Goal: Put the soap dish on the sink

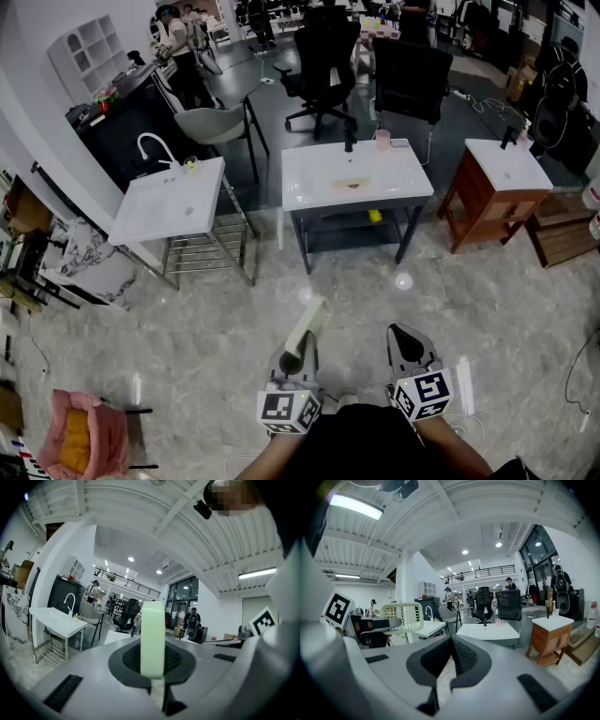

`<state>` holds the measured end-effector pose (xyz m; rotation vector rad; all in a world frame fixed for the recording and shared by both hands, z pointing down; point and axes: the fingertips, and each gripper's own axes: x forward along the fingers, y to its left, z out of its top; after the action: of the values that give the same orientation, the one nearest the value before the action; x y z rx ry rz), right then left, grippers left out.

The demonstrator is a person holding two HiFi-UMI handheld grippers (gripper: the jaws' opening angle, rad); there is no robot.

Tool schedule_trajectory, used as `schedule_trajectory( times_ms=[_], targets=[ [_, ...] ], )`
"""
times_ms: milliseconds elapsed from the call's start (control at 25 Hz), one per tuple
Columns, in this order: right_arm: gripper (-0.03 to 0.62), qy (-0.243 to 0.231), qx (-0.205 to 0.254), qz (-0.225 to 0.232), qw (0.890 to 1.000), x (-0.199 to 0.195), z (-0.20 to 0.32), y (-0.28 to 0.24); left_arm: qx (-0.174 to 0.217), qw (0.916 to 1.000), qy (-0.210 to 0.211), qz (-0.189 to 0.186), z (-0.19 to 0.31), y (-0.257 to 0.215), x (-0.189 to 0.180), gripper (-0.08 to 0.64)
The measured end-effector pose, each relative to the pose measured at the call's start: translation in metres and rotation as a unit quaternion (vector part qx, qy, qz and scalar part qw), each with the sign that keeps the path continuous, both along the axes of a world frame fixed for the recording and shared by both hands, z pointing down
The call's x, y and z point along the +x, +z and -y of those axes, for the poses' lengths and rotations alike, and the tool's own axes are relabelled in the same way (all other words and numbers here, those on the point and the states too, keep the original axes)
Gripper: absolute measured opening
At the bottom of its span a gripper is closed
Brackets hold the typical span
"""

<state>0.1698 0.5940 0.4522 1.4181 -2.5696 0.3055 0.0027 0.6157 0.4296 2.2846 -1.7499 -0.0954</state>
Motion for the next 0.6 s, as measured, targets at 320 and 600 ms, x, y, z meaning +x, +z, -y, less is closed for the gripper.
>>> schedule_trajectory(
  times_ms=[320,600],
  targets=[
    [-0.002,0.016,-0.012,0.020,1.000,0.016,-0.012,0.010,-0.008,0.9999,-0.003,0.013,-0.014,0.005,0.008,0.023],
    [-0.002,0.020,-0.011,0.039,0.999,0.018,-0.010,0.014,-0.015,0.9998,0.002,0.016,-0.011,0.011,0.005,0.023]
  ],
)
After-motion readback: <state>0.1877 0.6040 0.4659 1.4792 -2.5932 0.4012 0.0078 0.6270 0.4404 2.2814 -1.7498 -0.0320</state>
